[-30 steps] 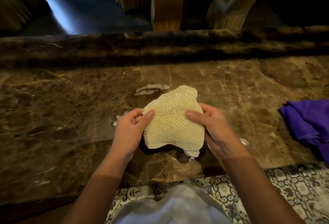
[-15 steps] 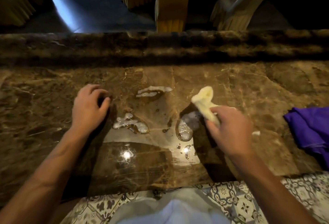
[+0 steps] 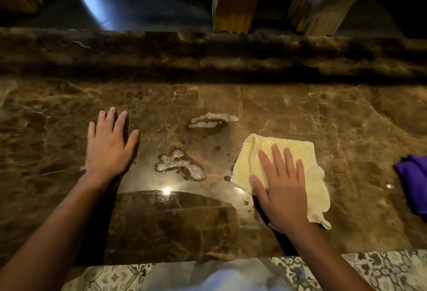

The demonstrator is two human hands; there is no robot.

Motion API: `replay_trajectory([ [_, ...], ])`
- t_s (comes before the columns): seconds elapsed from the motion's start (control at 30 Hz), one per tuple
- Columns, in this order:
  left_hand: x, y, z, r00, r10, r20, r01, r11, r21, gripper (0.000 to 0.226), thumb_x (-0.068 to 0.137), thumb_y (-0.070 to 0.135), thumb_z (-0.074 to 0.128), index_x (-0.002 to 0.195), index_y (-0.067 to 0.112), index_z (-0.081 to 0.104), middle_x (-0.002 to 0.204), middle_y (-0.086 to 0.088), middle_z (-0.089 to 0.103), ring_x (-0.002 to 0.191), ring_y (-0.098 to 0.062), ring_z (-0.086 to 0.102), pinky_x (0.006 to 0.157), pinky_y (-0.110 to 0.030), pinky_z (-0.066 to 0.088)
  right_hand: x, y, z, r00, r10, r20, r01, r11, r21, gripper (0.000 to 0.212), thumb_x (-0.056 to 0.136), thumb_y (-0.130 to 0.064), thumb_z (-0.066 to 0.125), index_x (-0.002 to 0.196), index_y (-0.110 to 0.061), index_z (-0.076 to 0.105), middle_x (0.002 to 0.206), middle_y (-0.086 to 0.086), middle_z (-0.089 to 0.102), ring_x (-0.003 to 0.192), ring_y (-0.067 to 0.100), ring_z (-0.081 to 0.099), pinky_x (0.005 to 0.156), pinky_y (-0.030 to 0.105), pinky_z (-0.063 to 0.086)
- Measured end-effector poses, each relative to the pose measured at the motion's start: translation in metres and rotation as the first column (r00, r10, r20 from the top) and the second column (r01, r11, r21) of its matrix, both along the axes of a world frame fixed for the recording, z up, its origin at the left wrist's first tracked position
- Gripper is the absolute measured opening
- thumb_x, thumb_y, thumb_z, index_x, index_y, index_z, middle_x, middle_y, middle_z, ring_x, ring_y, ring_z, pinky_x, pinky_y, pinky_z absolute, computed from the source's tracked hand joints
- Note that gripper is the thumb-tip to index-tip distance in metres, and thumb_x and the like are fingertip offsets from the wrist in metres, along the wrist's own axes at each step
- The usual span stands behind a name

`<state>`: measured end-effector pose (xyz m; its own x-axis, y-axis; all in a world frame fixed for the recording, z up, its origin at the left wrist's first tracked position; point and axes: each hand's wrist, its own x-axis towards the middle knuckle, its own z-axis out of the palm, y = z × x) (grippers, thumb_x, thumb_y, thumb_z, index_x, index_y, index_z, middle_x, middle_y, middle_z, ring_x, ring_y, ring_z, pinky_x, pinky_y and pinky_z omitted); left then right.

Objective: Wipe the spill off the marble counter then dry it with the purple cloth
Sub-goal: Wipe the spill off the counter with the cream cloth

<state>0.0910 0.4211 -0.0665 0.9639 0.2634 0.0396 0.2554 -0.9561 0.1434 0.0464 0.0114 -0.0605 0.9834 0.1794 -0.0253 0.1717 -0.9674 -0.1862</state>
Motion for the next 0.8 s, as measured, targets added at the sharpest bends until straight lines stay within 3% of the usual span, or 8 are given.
replay_trajectory([
  [0.17, -0.001, 0.002, 0.001, 1.000, -0.018, 0.024, 0.019, 1.000, -0.020, 0.062, 0.103, 0.047, 0.043, 0.155, 0.015, 0.034, 0.166, -0.016, 0.028, 0.156, -0.035, 0.019, 0.125, -0.053, 0.012, 0.074, 0.019, 0.004, 0.991, -0.117, -0.065, 0.114, 0.993, -0.043, 0.069, 0.098, -0.064, 0.022, 0.159, -0.033, 0.024, 0.171, 0.003, 0.012, 0.158, 0.030, 0.000, 0.126, 0.057, 0.004],
  [0.47, -0.003, 0.003, 0.000, 0.999, -0.020, 0.045, 0.022, 0.999, -0.029, 0.065, 0.101, 0.052, 0.038, 0.154, 0.014, 0.037, 0.164, -0.018, 0.032, 0.155, -0.037, 0.023, 0.124, -0.055, 0.016, 0.177, 0.070, 0.001, 0.999, -0.025, -0.046, 0.026, 0.999, 0.020, 0.055, 0.102, -0.050, 0.029, 0.156, -0.037, 0.031, 0.170, 0.000, 0.020, 0.158, 0.029, 0.008, 0.126, 0.055, 0.004],
  [0.8, -0.005, 0.006, -0.003, 0.998, -0.026, 0.052, 0.030, 0.997, -0.070, 0.063, 0.103, 0.051, 0.040, 0.155, 0.015, 0.036, 0.166, -0.016, 0.029, 0.156, -0.036, 0.019, 0.125, -0.055, 0.013, 0.015, 0.061, -0.002, 0.983, 0.177, -0.052, -0.176, 0.984, 0.038, 0.057, 0.104, -0.052, 0.023, 0.159, -0.037, 0.024, 0.171, -0.004, 0.014, 0.159, 0.024, 0.001, 0.127, 0.053, 0.005],
])
